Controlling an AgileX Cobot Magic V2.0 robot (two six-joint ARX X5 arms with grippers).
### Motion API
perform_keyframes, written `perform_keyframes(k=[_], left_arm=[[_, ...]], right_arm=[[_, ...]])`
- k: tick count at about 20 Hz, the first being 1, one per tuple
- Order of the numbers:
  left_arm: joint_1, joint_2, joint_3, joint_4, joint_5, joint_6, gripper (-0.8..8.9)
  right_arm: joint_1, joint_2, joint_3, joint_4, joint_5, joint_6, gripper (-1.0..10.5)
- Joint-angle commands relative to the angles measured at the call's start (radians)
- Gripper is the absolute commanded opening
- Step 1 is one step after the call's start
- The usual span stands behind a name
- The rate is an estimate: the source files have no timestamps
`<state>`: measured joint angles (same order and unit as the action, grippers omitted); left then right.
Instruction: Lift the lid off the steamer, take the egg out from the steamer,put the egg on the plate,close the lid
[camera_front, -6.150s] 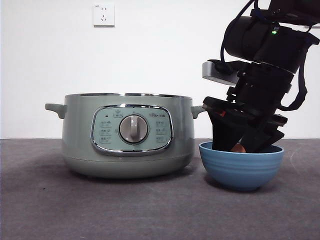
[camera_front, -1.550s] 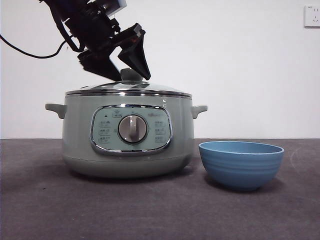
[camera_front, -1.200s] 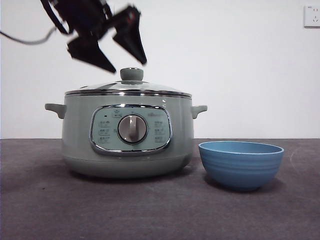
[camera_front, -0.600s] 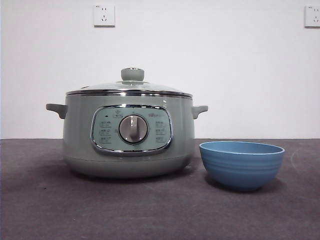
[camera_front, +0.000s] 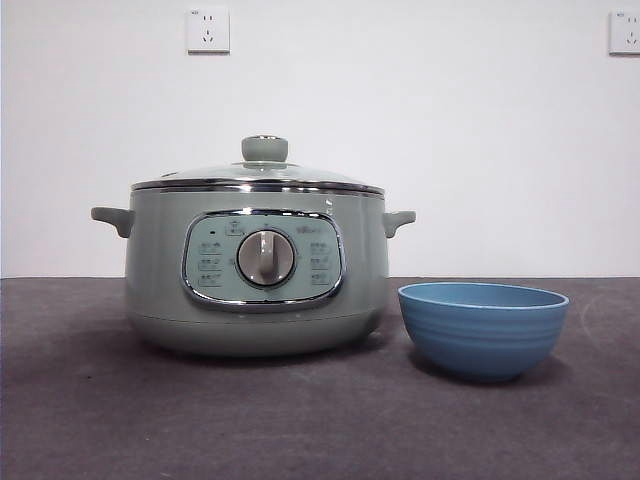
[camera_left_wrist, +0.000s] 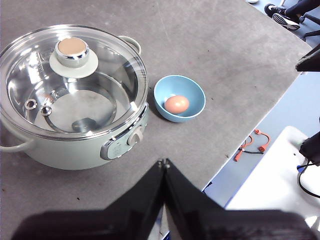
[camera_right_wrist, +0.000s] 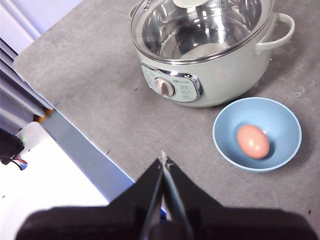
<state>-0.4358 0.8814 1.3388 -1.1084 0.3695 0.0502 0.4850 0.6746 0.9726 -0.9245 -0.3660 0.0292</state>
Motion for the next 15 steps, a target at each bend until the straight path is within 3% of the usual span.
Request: perform_keyframes(k=[1,15], left_arm=[[-0.002,0.006,-0.008,-0.001,0.000,-0.002,-0.04],[-0.002,0.008,-0.008,0.005,-0.010,0.011,-0.03]], right_arm=[[0.001,-0.001,-0.005,0.002,0.002,-0.003,0.0],[0.001,-0.001,-0.005,0.002,0.002,-0.003,0.0]])
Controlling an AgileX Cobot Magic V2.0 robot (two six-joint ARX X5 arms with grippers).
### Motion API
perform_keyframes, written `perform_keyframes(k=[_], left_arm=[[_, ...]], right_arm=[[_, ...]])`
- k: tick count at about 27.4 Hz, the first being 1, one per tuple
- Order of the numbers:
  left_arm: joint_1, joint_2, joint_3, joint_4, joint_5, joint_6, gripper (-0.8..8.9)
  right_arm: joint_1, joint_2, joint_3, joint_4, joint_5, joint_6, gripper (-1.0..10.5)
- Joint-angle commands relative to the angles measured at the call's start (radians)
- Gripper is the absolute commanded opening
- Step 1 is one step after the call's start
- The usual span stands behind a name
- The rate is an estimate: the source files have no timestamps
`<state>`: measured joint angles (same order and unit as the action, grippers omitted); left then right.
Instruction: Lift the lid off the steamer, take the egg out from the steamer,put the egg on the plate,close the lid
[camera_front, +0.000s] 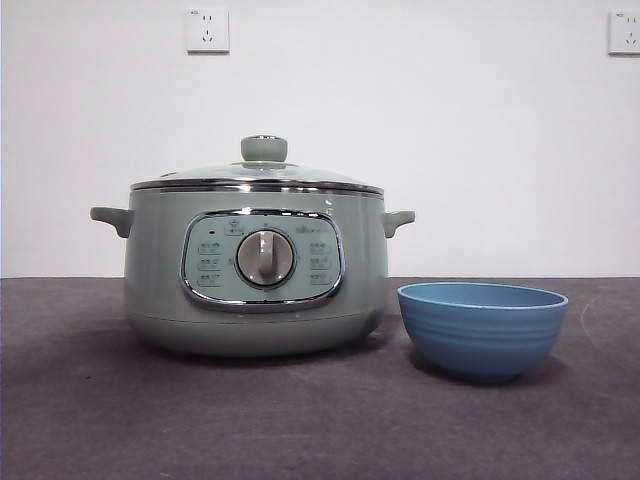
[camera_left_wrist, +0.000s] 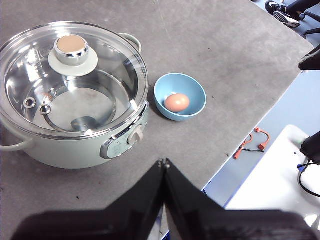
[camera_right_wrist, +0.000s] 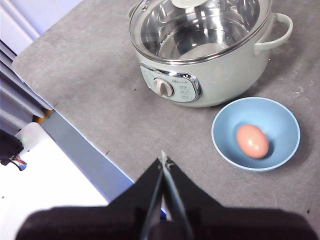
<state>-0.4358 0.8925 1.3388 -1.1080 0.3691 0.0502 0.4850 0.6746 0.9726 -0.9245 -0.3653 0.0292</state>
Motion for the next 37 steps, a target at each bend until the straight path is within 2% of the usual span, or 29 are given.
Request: perform_keyframes(k=[1,7,9,11,15,20,25,31,37], left_arm=[[-0.001,-0.003,-0.008,0.007,-0.030,0.012,-0.03],[-0.016,-0.003,-0.008,0.008,-0.071,0.000,-0.03],[-0.014,-0.005,-0.008,0.033,-0.118,0.058,-0.03],[0.002,-0.018,-0.011,0.111,-0.166,0.133,-0.03],[0.099,-0.088,-0.077,0.365,-0.151,0.209,-0.03],[0.267,-0.268,-0.347,0.753,-0.151,0.208,-0.03],[0.377,-0.444,-0.663,0.971,-0.157,0.208,-0.03],[0.435,-0.594,-0.946,1.032,-0.158,0.187,-0.04],[0.465,-0.694,-1.109,1.032,-0.159,0.159,-0.03]], right_arm=[[0.001,-0.001,-0.005,0.002,0.002,-0.003,0.0],[0.001,-0.001,-0.005,0.002,0.002,-0.003,0.0],[0.001,-0.001,-0.005,0.002,0.002,-0.003,0.0],[0.001,-0.001,-0.005,0.002,0.002,-0.003,0.0],[0.001,-0.001,-0.005,0.002,0.002,-0.003,0.0],[0.001,-0.001,-0.005,0.002,0.002,-0.003,0.0],[0.001,-0.001,-0.005,0.002,0.002,-0.003,0.0],[0.001,-0.001,-0.005,0.002,0.002,-0.003,0.0],[0.001,-0.001,-0.005,0.002,0.002,-0.003,0.0]])
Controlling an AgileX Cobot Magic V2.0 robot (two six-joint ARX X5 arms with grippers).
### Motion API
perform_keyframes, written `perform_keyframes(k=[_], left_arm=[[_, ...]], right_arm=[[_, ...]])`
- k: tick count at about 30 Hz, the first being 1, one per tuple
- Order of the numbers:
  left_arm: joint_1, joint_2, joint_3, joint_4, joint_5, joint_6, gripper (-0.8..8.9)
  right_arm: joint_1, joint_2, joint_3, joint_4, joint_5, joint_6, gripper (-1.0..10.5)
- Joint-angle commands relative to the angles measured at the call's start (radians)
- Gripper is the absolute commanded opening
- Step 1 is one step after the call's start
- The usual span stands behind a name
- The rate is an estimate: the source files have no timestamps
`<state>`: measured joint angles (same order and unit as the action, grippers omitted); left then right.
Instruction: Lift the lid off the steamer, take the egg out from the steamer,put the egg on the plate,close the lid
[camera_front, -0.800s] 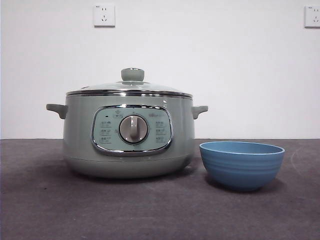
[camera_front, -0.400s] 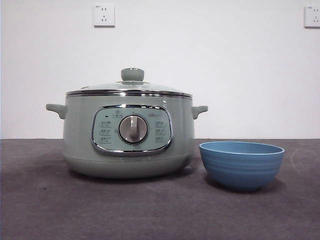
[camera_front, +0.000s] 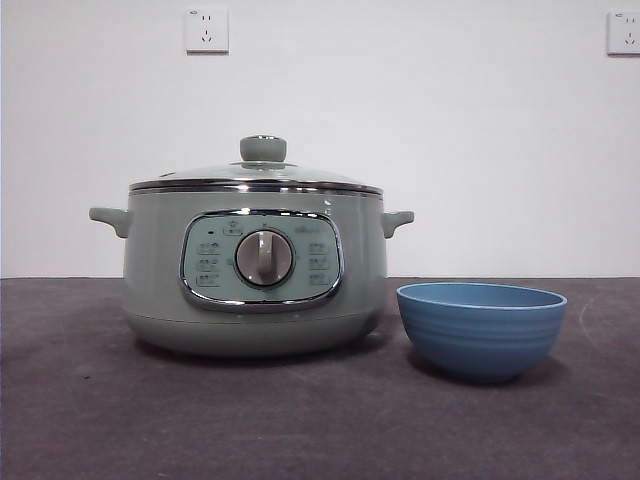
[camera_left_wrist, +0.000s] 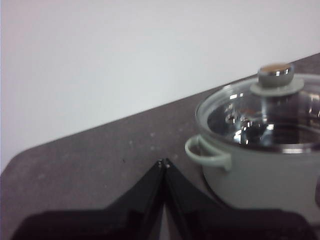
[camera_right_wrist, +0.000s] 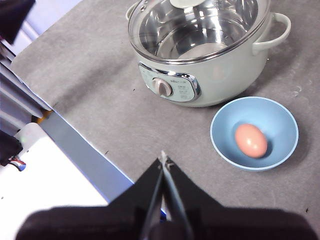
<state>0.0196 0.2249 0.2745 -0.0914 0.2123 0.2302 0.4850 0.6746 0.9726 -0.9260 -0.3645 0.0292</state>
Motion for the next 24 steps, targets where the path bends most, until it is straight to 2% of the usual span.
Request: perform_keyframes(k=[1,10,14,17,20,24], left_arm=[[0.011,-0.038,-0.066,0.016,-0.003,-0.021,-0.03],[0.016,-0.170,-0.267,0.015,-0.031,-0.040,-0.03],[0.016,-0.213,-0.272,-0.088,-0.031,-0.048,-0.03],[0.016,-0.223,-0.272,-0.086,-0.025,-0.058,-0.03],[0.016,-0.223,-0.272,-0.080,-0.023,-0.106,-0.03],[0.016,-0.223,-0.272,-0.077,-0.025,-0.106,-0.03]], right_arm=[[0.001,-0.001,-0.005,0.004,0.001,-0.003,0.0],[0.001,-0.001,-0.005,0.004,0.001,-0.003,0.0],[0.001,-0.001,-0.005,0.004,0.001,-0.003,0.0],[0.001,-0.001,-0.005,0.004,0.001,-0.003,0.0],[0.001,-0.001,-0.005,0.004,0.001,-0.003,0.0],[0.001,-0.001,-0.005,0.004,0.001,-0.003,0.0]])
